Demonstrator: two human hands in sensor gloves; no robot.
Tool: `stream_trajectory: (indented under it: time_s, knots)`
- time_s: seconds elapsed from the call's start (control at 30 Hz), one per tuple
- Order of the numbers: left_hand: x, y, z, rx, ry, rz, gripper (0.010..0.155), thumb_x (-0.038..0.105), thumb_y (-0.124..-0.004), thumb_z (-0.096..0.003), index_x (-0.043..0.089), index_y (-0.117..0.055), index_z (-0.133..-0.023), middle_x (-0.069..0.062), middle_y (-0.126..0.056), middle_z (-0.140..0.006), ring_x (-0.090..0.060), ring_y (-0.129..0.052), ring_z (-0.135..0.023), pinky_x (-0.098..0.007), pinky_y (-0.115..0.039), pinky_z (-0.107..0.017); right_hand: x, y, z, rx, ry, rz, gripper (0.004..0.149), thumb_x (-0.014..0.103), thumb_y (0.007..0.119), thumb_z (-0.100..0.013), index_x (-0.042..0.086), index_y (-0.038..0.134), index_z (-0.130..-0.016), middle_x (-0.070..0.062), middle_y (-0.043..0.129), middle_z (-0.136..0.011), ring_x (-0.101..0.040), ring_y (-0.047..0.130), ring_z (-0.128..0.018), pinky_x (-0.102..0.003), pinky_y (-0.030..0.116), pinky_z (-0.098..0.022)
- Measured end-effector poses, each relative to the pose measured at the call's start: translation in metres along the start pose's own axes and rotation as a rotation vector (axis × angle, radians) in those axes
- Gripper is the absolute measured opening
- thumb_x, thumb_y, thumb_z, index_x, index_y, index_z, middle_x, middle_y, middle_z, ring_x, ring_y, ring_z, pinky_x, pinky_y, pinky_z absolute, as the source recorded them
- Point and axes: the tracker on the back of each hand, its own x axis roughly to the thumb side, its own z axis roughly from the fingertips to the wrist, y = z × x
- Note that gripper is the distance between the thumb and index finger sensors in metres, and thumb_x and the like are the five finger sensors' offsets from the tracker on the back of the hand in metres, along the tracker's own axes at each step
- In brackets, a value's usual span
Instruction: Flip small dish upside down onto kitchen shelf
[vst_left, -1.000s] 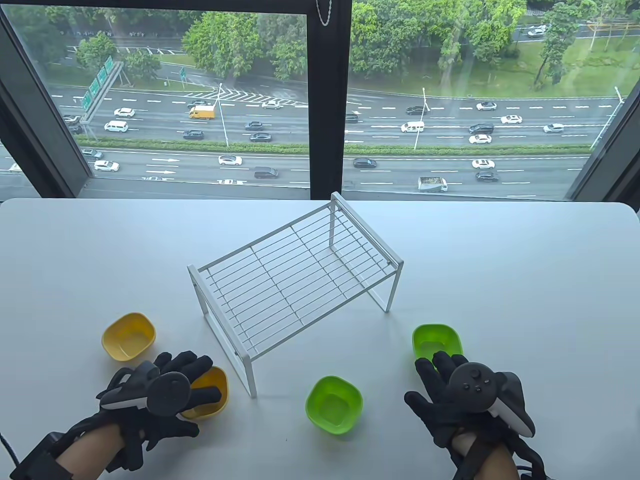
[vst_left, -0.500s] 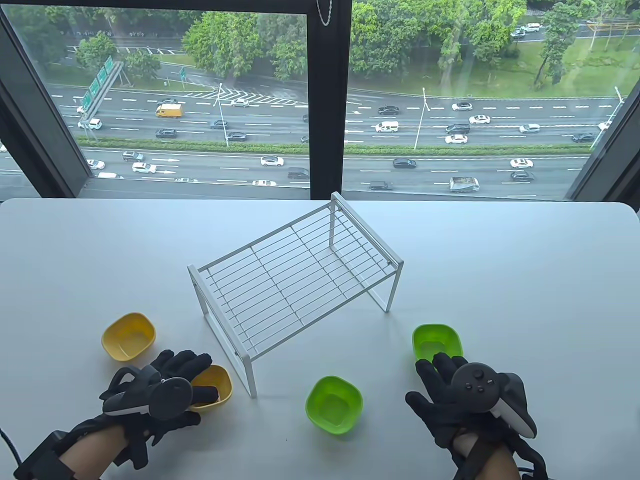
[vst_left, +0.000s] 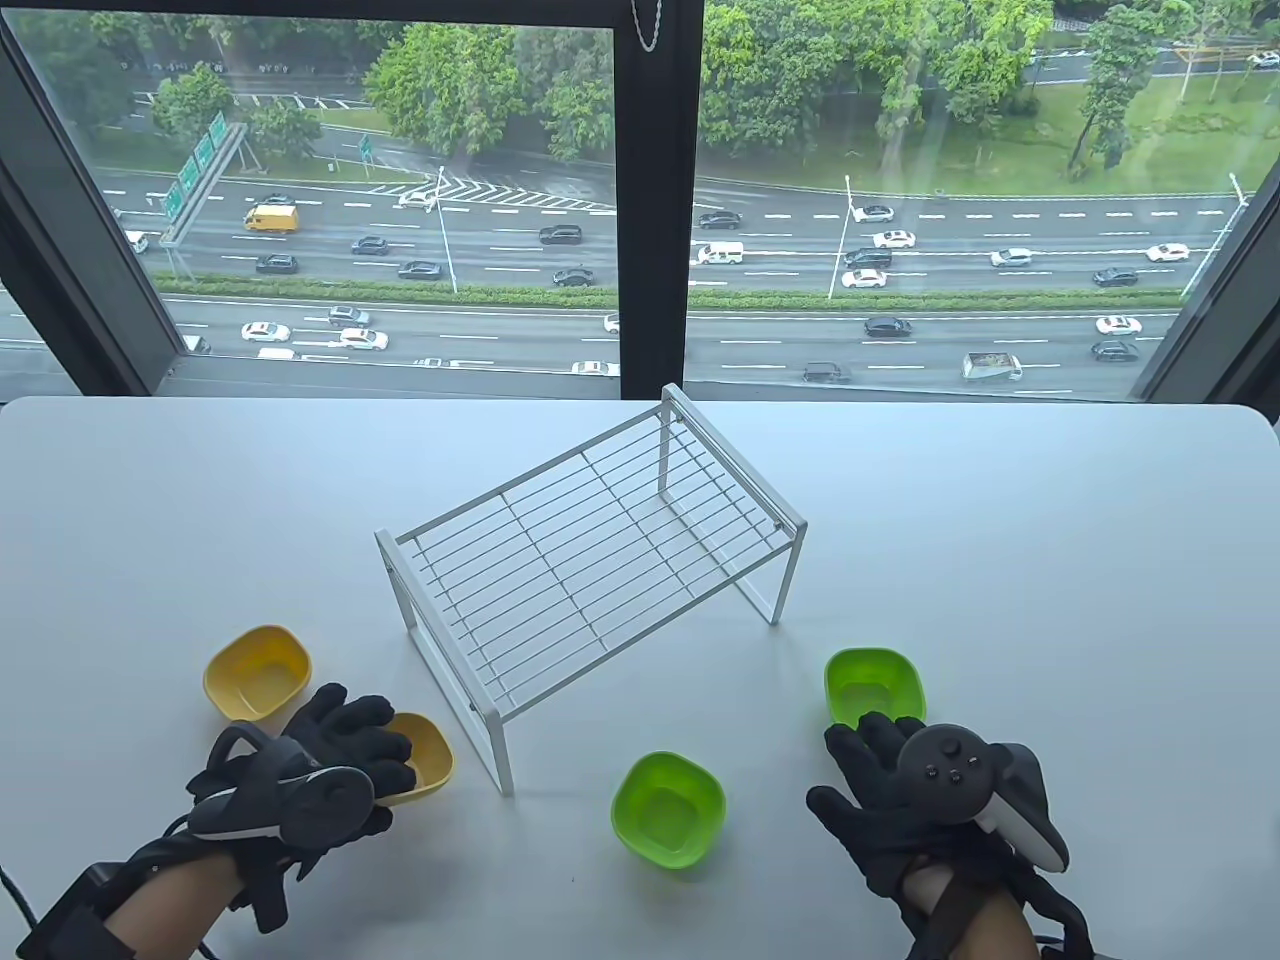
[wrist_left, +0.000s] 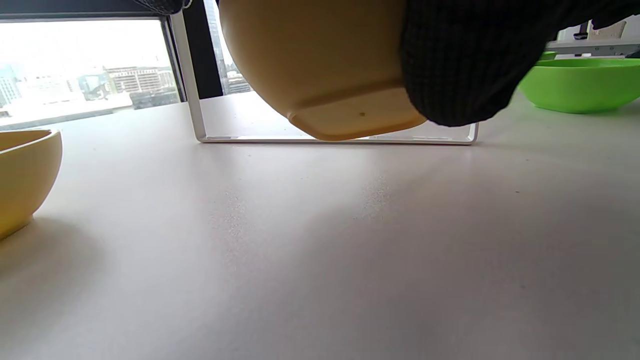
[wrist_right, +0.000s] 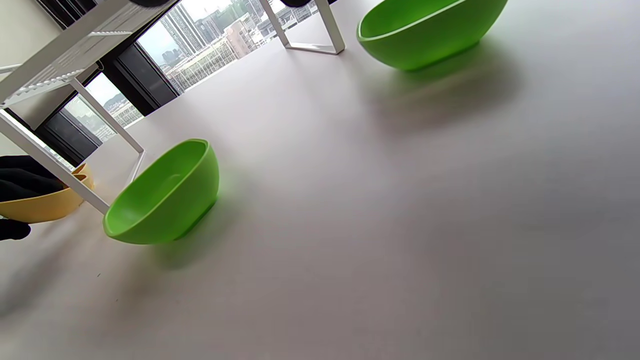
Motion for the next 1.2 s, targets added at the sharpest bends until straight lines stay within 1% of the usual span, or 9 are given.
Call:
stream_trajectory:
  time_s: [0.23, 0.33, 0.5, 0.63, 0.8, 0.93, 1.03, 1.13, 1.2]
  knots:
    - [-0.001, 0.010, 0.005, 0.059, -0.002, -0.002, 0.047, 0.047, -0.094, -0.0339, 0.037, -0.088, -0.080, 0.006, -0.096, -0.093, -0.028, -0.073, -0.103, -0.066, -0.057, -0.077, 0.002, 0.001, -0.002, 0.018, 0.000, -0.004, 0.079, 0.068, 0.058, -0.052, 0.024, 0.034, -0.113, -0.017, 0.017, -0.120, -0.043, 0.007, -0.104, -0.068, 0.016, -0.070]
    - [-0.001, 0.013, 0.006, 0.065, -0.003, 0.004, 0.047, 0.047, -0.093, -0.0343, 0.036, -0.087, -0.080, 0.003, -0.095, -0.092, -0.027, -0.074, -0.102, -0.065, -0.058, -0.077, 0.002, 0.000, -0.001, 0.013, -0.003, -0.008, 0.080, 0.068, 0.058, -0.052, 0.024, 0.034, -0.113, -0.017, 0.020, -0.119, -0.043, 0.008, -0.104, -0.067, 0.017, -0.070]
    - [-0.003, 0.016, 0.010, 0.088, 0.000, 0.017, 0.048, 0.047, -0.092, -0.0349, 0.035, -0.086, -0.081, 0.003, -0.094, -0.092, -0.027, -0.076, -0.100, -0.064, -0.059, -0.077, 0.001, -0.001, -0.001, 0.010, -0.012, -0.039, 0.080, 0.068, 0.058, -0.052, 0.023, 0.034, -0.113, -0.017, 0.020, -0.119, -0.043, 0.010, -0.104, -0.064, 0.023, -0.073]
    - [-0.005, 0.017, 0.012, 0.091, 0.013, 0.024, 0.048, 0.047, -0.092, -0.0344, 0.035, -0.086, -0.081, 0.003, -0.097, -0.089, -0.028, -0.079, -0.098, -0.063, -0.062, -0.076, 0.001, 0.000, 0.000, 0.022, -0.014, -0.048, 0.080, 0.068, 0.057, -0.052, 0.023, 0.033, -0.113, -0.017, 0.019, -0.119, -0.042, 0.008, -0.104, -0.063, 0.024, -0.073]
    - [-0.002, 0.022, 0.012, 0.123, -0.004, 0.013, 0.052, 0.046, -0.093, -0.0345, 0.037, -0.084, -0.084, 0.003, -0.098, -0.086, -0.027, -0.081, -0.096, -0.062, -0.064, -0.076, 0.000, 0.000, 0.001, 0.020, -0.018, -0.075, 0.080, 0.067, 0.059, -0.051, 0.022, 0.035, -0.112, -0.017, 0.018, -0.119, -0.042, 0.008, -0.104, -0.063, 0.025, -0.073]
    - [-0.001, 0.031, 0.016, 0.164, -0.012, 0.025, 0.053, 0.046, -0.093, -0.0341, 0.037, -0.083, -0.085, 0.004, -0.099, -0.083, -0.026, -0.082, -0.095, -0.061, -0.065, -0.075, -0.003, -0.002, 0.003, -0.004, -0.029, -0.109, 0.080, 0.067, 0.059, -0.051, 0.022, 0.036, -0.112, -0.017, 0.019, -0.119, -0.043, 0.009, -0.104, -0.063, 0.026, -0.073]
    - [-0.001, 0.036, 0.019, 0.196, -0.015, 0.029, 0.055, 0.046, -0.093, -0.0338, 0.036, -0.083, -0.087, 0.004, -0.099, -0.080, -0.025, -0.083, -0.094, -0.061, -0.066, -0.075, -0.007, 0.000, 0.002, 0.010, -0.022, -0.149, 0.079, 0.066, 0.060, -0.051, 0.021, 0.036, -0.112, -0.017, 0.019, -0.118, -0.043, 0.009, -0.104, -0.062, 0.028, -0.074]
    - [-0.001, 0.039, 0.020, 0.212, -0.011, 0.039, 0.055, 0.047, -0.093, -0.0333, 0.036, -0.083, -0.087, 0.004, -0.100, -0.078, -0.025, -0.084, -0.092, -0.060, -0.067, -0.075, -0.007, -0.001, 0.001, 0.007, -0.029, -0.139, 0.079, 0.066, 0.059, -0.051, 0.021, 0.036, -0.112, -0.017, 0.019, -0.118, -0.042, 0.010, -0.104, -0.061, 0.031, -0.075]
    - [-0.002, 0.040, 0.021, 0.216, -0.014, 0.054, 0.056, 0.047, -0.093, -0.0332, 0.035, -0.083, -0.087, 0.005, -0.100, -0.076, -0.024, -0.085, -0.091, -0.060, -0.068, -0.074, -0.008, -0.002, 0.000, 0.003, -0.030, -0.147, 0.079, 0.066, 0.059, -0.051, 0.020, 0.037, -0.111, -0.017, 0.021, -0.118, -0.043, 0.013, -0.104, -0.059, 0.037, -0.075]
